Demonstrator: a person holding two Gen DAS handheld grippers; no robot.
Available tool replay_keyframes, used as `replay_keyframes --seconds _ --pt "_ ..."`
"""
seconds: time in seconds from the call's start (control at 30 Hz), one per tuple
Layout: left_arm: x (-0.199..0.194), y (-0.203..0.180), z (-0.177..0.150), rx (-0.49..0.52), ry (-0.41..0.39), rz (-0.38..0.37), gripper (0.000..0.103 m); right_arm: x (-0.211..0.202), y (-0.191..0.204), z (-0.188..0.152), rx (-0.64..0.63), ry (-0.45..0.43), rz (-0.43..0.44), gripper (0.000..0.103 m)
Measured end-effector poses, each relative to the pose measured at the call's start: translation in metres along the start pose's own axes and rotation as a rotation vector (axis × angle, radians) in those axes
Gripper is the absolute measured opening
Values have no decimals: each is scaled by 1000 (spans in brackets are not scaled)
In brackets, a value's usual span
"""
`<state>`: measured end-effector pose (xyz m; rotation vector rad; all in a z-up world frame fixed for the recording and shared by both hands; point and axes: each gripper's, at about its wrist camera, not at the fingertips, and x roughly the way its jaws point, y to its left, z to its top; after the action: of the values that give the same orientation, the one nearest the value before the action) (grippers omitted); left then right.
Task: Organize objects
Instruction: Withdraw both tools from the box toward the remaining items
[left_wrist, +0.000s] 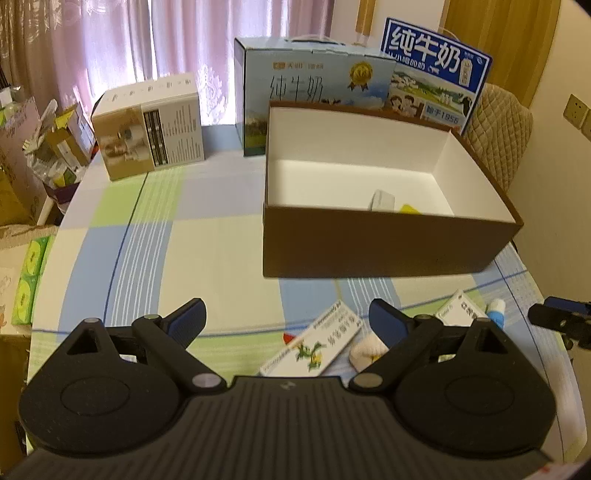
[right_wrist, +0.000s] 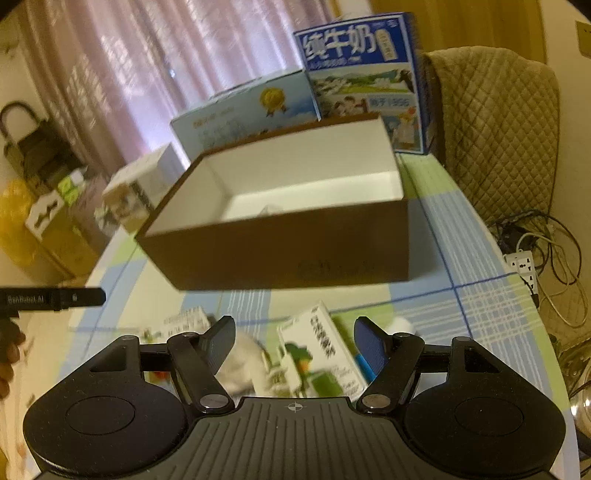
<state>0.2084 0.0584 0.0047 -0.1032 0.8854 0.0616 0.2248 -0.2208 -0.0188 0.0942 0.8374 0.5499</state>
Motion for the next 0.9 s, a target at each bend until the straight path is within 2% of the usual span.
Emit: replay_keyframes --seconds 0.27,0.77,0.9 --pt "0 -1 -21 5 37 -7 93 11 14 -21 -74 42 0 68" --pt "8 4 -46 -17 100 2 93 39 26 -38 -204 91 -2 68" --pt "12 5 -50 -21 117 7 93 50 28 -39 -248 98 -9 63"
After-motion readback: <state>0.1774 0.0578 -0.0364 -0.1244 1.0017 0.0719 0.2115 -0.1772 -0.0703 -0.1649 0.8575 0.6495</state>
